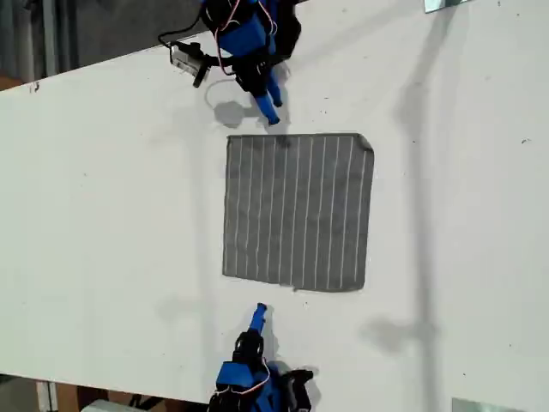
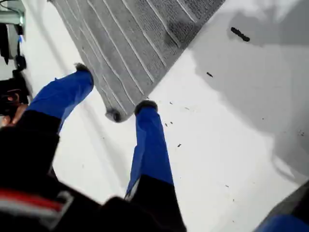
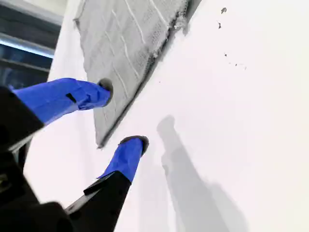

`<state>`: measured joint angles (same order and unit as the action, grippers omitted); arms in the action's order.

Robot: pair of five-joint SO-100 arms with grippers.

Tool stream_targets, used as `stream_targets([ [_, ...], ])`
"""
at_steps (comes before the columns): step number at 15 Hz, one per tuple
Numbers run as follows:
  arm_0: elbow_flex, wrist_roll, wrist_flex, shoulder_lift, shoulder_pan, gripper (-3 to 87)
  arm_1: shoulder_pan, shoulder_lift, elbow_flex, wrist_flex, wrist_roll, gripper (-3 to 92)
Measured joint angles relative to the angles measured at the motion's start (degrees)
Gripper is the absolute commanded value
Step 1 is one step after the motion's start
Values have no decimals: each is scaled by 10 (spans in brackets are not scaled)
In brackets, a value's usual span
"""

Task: Grasp corners of a square towel and fold twice.

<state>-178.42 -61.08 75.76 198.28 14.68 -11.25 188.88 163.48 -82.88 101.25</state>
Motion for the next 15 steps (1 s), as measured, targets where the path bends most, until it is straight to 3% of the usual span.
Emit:
stream_targets([
  [1, 0, -5, 2, 0, 4, 193, 3, -1, 6, 0, -8, 192],
  [2, 4, -69, 4, 0, 67, 152, 76, -8, 21, 0, -70, 170],
  [3, 4, -149, 4, 0, 161, 148, 197, -3, 22, 2, -122, 153],
  [4, 4, -182, 4, 2, 200, 172, 269, -3, 28, 0, -138, 174],
  [6, 4, -196, 4, 1, 211, 192, 308, -3, 33, 2, -148, 165],
  [9, 6, -200, 4, 1, 213, 194, 308, -3, 33, 2, -154, 184],
  [12, 8, -186, 4, 1, 211, 221, 287, -22, 25, 19, -212, 208],
  [15, 8, -180, 4, 1, 211, 226, 282, -253, -181, -3, -268, 228],
])
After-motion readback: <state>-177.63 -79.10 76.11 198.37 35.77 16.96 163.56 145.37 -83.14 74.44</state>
